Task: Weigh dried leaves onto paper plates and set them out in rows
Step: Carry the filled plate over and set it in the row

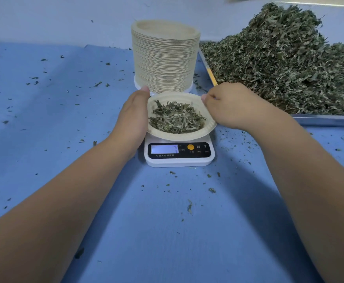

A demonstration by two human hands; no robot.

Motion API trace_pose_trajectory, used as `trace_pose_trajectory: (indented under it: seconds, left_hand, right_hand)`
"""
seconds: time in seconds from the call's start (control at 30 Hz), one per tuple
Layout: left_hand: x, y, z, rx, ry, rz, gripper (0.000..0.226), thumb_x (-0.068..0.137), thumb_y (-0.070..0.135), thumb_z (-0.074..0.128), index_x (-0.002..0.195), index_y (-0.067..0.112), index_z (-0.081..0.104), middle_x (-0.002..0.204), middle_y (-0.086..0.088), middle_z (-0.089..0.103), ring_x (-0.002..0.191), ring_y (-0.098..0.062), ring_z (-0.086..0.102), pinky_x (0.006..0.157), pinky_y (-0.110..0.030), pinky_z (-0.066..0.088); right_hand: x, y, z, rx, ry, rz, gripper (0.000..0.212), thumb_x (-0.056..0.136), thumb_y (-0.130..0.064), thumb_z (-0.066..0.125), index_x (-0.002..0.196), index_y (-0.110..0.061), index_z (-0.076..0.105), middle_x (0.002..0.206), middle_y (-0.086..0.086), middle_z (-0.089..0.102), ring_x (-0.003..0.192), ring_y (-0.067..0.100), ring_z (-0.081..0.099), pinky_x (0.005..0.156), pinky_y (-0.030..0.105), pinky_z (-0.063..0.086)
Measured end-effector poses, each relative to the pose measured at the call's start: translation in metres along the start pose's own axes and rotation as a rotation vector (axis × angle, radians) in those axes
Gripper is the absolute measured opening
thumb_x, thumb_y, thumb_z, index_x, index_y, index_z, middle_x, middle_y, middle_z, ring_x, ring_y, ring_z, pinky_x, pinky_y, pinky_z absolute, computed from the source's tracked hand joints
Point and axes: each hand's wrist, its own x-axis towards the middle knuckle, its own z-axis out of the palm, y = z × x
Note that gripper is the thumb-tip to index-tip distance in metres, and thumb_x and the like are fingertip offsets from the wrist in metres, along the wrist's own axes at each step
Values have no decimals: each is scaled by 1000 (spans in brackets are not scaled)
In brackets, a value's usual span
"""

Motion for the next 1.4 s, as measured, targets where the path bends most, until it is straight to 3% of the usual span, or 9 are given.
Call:
trace_pose_trajectory:
  seconds: [0.2,0.33,0.5,0.67,0.83,1.0,1.17,1.3,1.4]
  left_hand:
    - [2,17,-13,-174,132,19,34,98,35,56,74,31,79,86,7,77,80,-13,74,83,-39,56]
    - [-11,25,-45,-147,270,60,24,93,38,57,100,27,77,116,-4,75,109,-26,71,99,-52,54]
    - [-31,28,-106,-166,438,67,23,99,34,57,106,25,76,103,7,77,87,-14,71,78,-36,54]
    - [-61,29,-179,-129,585,61,21,98,31,58,90,25,76,98,6,78,97,-20,72,102,-49,52]
    - [-103,18,-257,-51,725,28,25,86,40,59,95,27,79,99,5,79,90,-16,73,86,-41,55]
    - [-140,13,-330,51,861,-13,32,85,42,52,104,30,76,119,6,73,113,-19,67,107,-46,50]
    - [-166,9,-388,183,1026,1,27,80,35,47,90,28,71,105,5,76,105,-18,69,100,-47,55]
    - [-177,-3,-433,200,1149,-31,28,91,25,48,105,21,71,115,6,70,113,-16,62,102,-40,51]
    - [-178,-13,-458,161,1246,-64,20,98,22,47,106,20,66,95,16,60,91,-7,57,70,-21,42]
  right_hand:
    - [-4,-21,-3,366,156,-6,39,101,-29,47,67,-10,47,60,2,44,50,15,35,44,23,29]
    - [-5,-57,11,617,32,-29,18,96,-22,53,102,-31,68,77,-3,62,56,11,57,51,23,41]
    - [-1,-114,40,965,-182,-7,19,96,-14,51,106,-19,67,63,4,61,40,15,51,38,20,30]
    - [-4,-189,63,1019,-341,-85,23,99,-14,50,115,-22,64,52,-7,63,40,13,55,35,20,35]
    - [-12,-268,80,1143,-538,-151,19,101,-14,53,115,-19,65,66,0,64,43,13,55,37,21,35]
    - [-19,-340,99,1193,-768,-197,23,102,-15,55,123,-18,61,69,-1,68,50,15,63,41,21,44]
    - [-29,-405,120,1222,-923,-208,17,101,-10,58,117,-16,59,69,3,72,54,16,68,47,24,53]
    - [-33,-462,138,1258,-949,-145,19,101,1,52,116,-10,55,89,13,70,53,17,70,48,27,56]
    - [-31,-505,154,1260,-1005,-130,11,102,5,48,105,-4,53,98,15,62,52,16,70,47,27,57]
